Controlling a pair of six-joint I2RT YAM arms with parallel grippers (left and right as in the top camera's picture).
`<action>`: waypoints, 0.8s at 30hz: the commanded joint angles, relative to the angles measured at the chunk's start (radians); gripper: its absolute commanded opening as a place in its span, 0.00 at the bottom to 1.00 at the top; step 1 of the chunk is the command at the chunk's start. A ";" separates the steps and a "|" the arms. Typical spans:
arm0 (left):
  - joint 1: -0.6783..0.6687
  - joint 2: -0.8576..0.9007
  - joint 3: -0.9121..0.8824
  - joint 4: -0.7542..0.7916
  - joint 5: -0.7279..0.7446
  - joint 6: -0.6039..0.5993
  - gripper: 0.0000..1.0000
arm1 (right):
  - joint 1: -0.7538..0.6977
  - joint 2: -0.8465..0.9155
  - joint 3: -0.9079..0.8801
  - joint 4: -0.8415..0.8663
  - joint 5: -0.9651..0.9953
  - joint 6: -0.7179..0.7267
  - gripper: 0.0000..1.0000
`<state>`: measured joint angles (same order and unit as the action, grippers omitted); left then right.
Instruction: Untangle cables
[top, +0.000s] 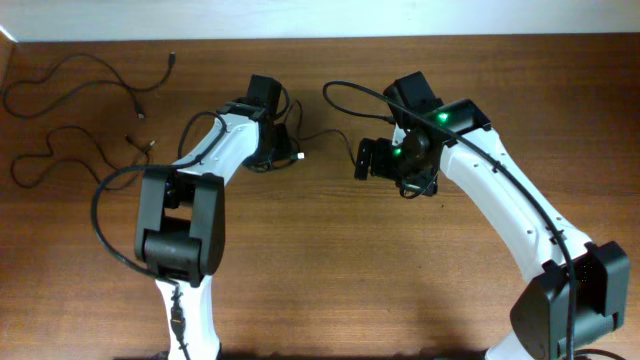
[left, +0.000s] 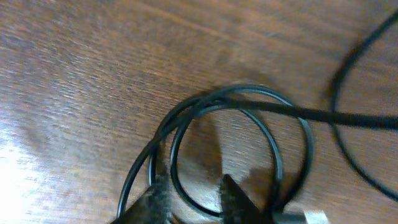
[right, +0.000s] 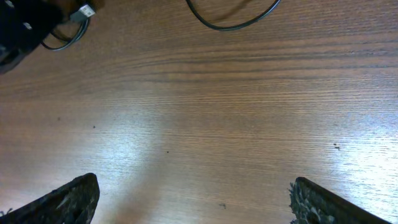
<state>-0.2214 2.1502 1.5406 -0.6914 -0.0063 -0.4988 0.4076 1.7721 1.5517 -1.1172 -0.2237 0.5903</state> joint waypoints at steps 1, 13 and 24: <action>0.005 0.043 -0.003 0.006 -0.017 -0.013 0.16 | 0.005 0.002 -0.009 0.000 -0.005 -0.006 0.98; -0.002 -0.320 0.123 -0.023 0.387 0.209 0.00 | 0.005 0.002 -0.009 0.000 -0.013 -0.006 0.98; -0.064 -0.443 0.122 -0.225 0.365 0.225 0.00 | 0.003 0.002 -0.009 0.133 -0.293 -0.025 0.98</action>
<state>-0.2577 1.7084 1.6608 -0.8753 0.3916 -0.3058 0.4076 1.7721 1.5513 -1.0191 -0.4149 0.5903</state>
